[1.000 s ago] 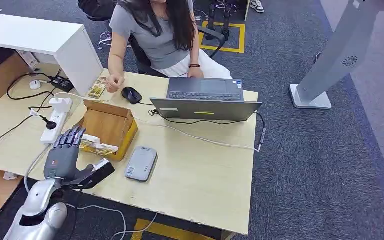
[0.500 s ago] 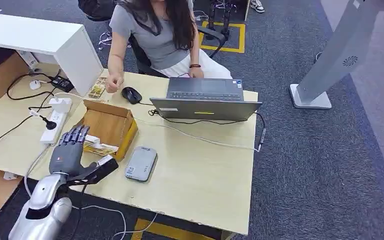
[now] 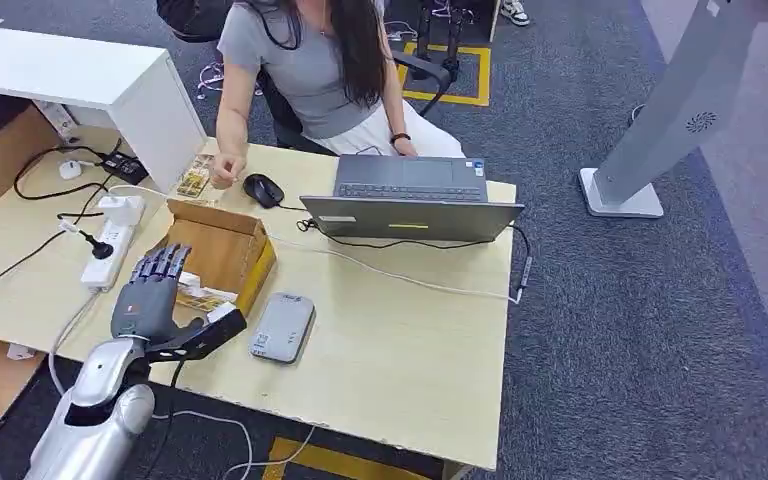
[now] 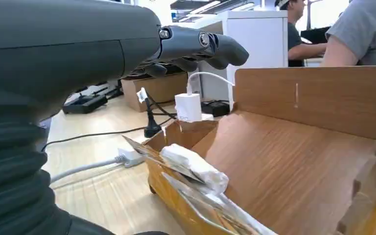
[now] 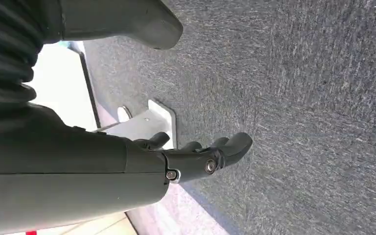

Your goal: Pass the card to the sensor for recognition and then transmit it.

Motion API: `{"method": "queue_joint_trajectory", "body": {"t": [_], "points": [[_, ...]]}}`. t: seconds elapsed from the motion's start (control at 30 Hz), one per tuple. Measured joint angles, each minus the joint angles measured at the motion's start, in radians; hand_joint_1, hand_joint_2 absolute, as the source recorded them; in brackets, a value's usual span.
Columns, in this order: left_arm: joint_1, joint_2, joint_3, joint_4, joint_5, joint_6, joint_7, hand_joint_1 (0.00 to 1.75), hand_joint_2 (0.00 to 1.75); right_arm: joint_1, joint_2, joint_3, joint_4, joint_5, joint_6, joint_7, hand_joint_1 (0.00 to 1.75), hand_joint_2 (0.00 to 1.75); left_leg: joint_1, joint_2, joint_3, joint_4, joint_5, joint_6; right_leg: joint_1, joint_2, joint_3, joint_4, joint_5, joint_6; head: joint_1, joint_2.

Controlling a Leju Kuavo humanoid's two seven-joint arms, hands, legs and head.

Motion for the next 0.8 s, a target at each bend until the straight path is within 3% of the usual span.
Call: {"method": "queue_joint_trajectory", "body": {"t": [0.67, 0.7, 0.8], "points": [[-0.018, -0.005, -0.021, 0.006, -0.002, -0.001, 0.001, 0.00, 1.75, 0.000, 0.000, -0.003, 0.000, 0.000, 0.000, 0.000, 0.00, 1.75, 0.000, 0.000, 0.000, 0.000, 0.000, 0.000, 0.000, 0.000, 0.000, 0.000, 0.000, 0.000, 0.000, 0.000], [-0.018, -0.005, -0.022, 0.006, -0.002, -0.001, 0.001, 1.75, 1.75, 0.000, 0.000, -0.003, 0.000, 0.000, 0.000, 0.000, 0.00, 1.75, 0.000, 0.000, 0.000, 0.000, 0.000, 0.000, 0.000, 0.000, 0.000, 0.000, 0.000, 0.000, 0.000, 0.000], [-0.018, -0.005, -0.022, 0.006, 0.000, -0.004, 0.001, 1.75, 1.75, 0.000, 0.000, -0.003, 0.000, 0.000, 0.000, 0.000, 0.00, 1.75, 0.000, 0.000, 0.000, 0.000, 0.000, 0.000, 0.000, 0.000, 0.000, 0.000, 0.000, 0.000, 0.000, 0.000]]}}
